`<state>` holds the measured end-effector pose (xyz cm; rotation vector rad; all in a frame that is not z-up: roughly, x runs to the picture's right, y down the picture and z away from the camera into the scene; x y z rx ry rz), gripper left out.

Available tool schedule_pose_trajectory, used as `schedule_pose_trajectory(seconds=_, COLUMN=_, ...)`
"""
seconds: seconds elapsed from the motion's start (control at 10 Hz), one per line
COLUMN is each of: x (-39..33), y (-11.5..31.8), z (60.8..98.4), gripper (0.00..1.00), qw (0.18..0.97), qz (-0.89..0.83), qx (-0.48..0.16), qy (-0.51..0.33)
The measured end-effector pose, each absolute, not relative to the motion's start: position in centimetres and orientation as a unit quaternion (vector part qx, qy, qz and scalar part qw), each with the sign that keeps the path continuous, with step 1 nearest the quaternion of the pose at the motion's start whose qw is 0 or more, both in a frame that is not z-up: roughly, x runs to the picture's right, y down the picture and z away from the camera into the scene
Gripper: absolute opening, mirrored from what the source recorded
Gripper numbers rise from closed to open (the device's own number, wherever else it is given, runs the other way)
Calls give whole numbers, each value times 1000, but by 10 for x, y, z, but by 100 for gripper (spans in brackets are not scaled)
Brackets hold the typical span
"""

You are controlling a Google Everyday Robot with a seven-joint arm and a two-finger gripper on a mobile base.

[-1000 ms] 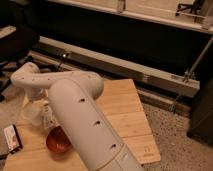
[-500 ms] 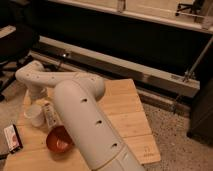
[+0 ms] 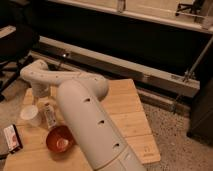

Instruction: Place the bottle in the ceramic bowl

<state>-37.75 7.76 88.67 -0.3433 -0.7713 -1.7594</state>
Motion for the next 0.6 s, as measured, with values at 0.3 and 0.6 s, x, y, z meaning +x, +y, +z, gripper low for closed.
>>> schedule_pose_trajectory(seconds=0.3, x=-368, y=76, z=893, gripper=80, qw=562, qz=-748, qx=-144, qy=-323)
schedule_pose_trajectory(seconds=0.6, x=-360, y=76, z=899, gripper=80, qw=562, qz=-750, qx=-143, qy=-319)
